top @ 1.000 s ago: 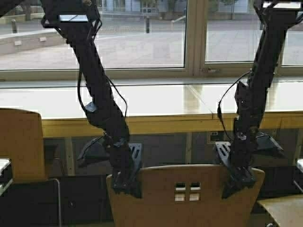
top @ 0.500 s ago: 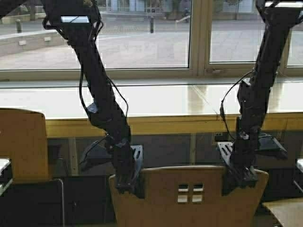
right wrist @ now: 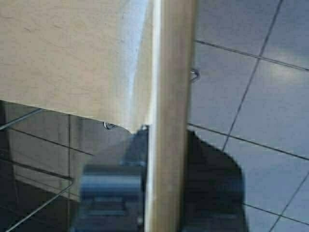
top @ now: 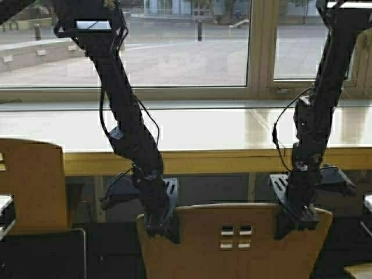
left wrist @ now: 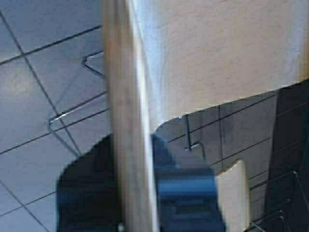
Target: Push the chairs under the table
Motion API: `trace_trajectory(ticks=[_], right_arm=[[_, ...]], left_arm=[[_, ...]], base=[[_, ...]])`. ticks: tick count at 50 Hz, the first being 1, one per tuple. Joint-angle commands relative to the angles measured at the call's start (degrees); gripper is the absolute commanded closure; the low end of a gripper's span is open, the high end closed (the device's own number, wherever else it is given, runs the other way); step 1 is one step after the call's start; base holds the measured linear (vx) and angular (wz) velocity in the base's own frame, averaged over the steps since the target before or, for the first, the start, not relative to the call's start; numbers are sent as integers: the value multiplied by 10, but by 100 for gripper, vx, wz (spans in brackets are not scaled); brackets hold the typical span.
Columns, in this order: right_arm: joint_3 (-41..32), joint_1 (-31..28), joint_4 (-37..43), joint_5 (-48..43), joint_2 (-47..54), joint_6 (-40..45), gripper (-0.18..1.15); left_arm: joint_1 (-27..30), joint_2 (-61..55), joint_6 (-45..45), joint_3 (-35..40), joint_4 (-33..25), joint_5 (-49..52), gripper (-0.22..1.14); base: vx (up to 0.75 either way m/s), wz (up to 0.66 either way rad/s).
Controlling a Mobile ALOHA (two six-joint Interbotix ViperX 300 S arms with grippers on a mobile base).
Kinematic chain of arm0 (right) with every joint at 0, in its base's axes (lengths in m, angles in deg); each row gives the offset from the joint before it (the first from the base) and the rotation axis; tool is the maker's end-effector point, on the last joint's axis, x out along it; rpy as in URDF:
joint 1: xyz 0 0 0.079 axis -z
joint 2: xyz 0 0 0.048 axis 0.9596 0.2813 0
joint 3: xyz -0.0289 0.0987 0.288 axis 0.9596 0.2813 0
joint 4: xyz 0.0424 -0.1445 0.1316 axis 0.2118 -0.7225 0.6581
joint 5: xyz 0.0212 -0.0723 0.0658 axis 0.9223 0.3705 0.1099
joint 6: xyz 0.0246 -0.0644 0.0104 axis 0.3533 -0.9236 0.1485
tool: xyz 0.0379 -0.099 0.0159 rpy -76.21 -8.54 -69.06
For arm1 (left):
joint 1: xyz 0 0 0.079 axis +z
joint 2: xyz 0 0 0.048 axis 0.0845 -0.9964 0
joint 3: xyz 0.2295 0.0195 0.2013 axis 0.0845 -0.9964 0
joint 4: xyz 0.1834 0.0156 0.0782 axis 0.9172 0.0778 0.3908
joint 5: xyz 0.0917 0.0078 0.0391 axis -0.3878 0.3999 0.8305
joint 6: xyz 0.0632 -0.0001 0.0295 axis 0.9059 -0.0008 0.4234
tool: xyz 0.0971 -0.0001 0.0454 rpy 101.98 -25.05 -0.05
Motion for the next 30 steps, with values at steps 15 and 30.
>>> trace_trajectory(ticks=[15,30], right_arm=[[-38,6,-49,18,31,-20,94],[-52,6,-53,20,38,-20,94]], left_arm=[[8,8,15,11,4,-16,89],[25,-2,16,17,4,-17,89]], base=[[23,7],[25,0]])
